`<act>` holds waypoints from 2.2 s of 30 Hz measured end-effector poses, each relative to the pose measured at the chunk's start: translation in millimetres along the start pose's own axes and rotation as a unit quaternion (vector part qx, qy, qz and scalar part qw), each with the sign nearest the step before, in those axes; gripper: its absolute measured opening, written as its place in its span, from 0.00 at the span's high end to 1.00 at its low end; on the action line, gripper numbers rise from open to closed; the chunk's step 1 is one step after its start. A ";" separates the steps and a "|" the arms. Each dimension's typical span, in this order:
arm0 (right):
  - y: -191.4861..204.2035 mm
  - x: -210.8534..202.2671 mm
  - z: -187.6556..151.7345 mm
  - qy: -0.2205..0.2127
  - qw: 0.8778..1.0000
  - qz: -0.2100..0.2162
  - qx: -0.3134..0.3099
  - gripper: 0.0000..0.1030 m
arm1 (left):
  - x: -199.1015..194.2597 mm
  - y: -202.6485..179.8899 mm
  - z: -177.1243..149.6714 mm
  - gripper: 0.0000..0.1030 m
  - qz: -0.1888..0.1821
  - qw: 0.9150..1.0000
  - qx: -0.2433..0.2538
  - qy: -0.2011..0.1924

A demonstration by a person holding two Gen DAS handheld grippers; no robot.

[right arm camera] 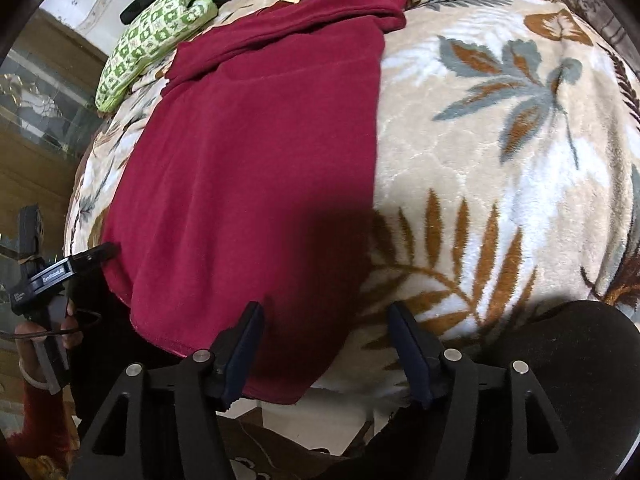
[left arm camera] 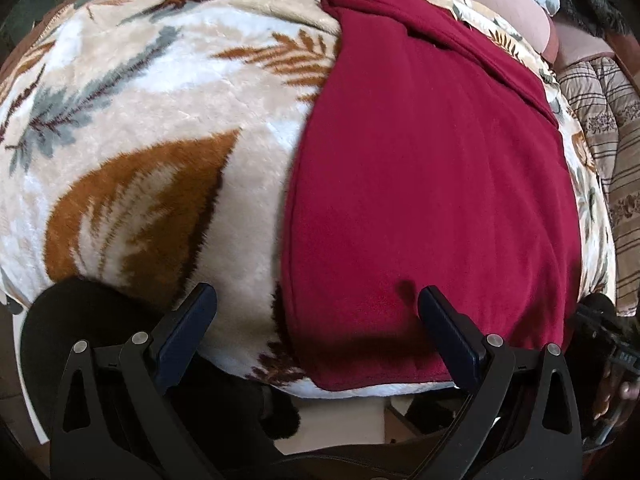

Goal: Fold small clothes

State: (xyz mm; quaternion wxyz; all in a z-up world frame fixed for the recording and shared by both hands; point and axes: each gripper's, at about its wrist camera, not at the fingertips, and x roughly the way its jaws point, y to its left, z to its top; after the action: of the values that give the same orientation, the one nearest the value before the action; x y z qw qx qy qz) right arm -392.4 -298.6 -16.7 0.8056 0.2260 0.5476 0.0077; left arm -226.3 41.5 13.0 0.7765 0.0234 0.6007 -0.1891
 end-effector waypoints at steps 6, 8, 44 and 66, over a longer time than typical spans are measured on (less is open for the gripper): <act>9.5 12.0 -7.8 0.009 0.999 0.043 0.001 0.40 | 5.2 -5.8 -0.2 0.02 0.010 1.000 0.016 -0.004; 9.1 10.6 -6.5 0.003 0.999 0.046 0.002 0.42 | 5.7 -7.6 -0.6 0.05 0.009 1.000 0.022 -0.008; -20.6 -67.7 201.6 -0.232 0.954 0.178 0.062 0.92 | -53.0 -56.7 196.3 0.90 -0.071 0.986 0.033 -0.146; -67.4 -38.5 309.3 -0.268 0.958 0.058 0.085 0.51 | -14.1 -32.8 329.8 0.40 -0.097 0.978 -0.043 -0.182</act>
State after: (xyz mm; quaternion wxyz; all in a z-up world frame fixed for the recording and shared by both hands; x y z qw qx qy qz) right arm -149.7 -479.2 84.3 0.8988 0.3190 0.2960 -0.0528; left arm 65.0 -72.1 124.0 0.8511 -0.1033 0.4564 -0.2380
